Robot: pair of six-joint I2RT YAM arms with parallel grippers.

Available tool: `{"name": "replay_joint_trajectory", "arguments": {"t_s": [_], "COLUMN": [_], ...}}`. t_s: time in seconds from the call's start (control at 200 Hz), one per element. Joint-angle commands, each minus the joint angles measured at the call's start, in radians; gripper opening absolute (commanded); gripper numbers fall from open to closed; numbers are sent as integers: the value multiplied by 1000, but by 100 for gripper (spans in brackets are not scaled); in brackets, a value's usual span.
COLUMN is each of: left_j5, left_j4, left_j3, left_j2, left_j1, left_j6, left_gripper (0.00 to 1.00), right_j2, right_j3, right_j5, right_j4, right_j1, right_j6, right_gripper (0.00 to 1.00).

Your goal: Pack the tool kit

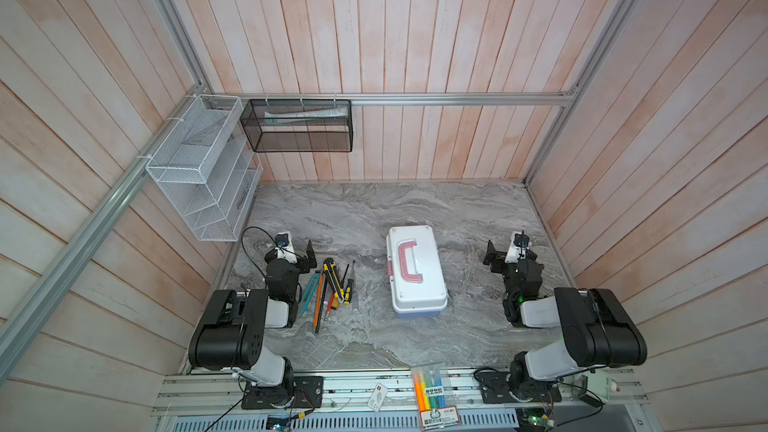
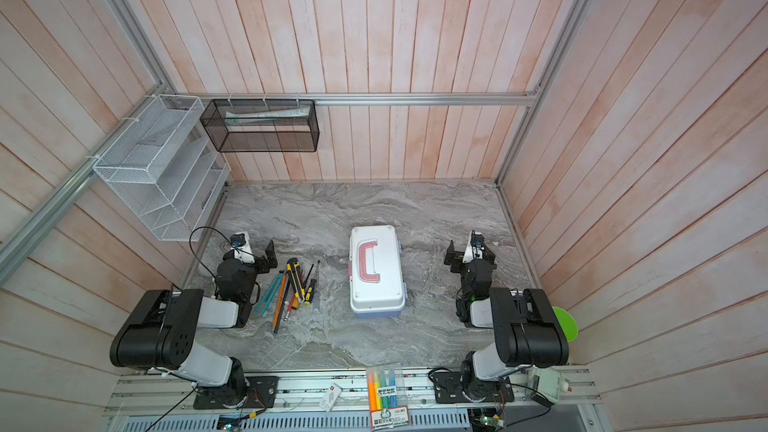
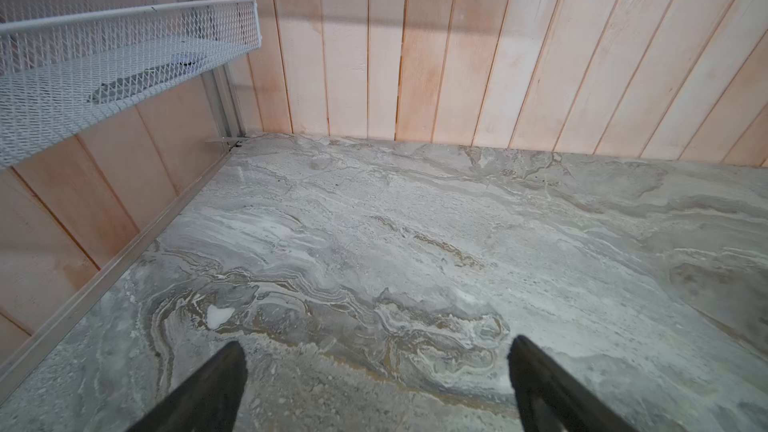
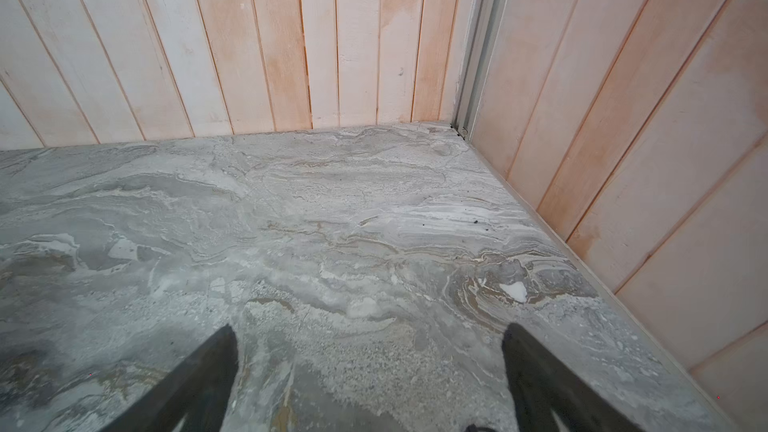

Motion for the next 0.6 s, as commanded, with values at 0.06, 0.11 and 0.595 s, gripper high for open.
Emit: {"name": "replay_joint_trajectory", "arguments": {"t_s": [0.06,0.11,0.595], "left_j5": [10,10,11], "left_j4": [10,10,10], "left_j3": [18,18,19], "left_j2": [-7,-6,-7], "left_j1": [5,5,4], "left_j6": [12,12,11], "left_gripper": [100,100,100], "right_j2": [6,6,7], "right_j3": [19,19,23], "right_j5": [-6,-6,-34], "right_j4": [10,9,0], "right_j1": [-5,-5,-17], "right_j6": [-2,-2,0], "right_gripper": [98,98,98]}}
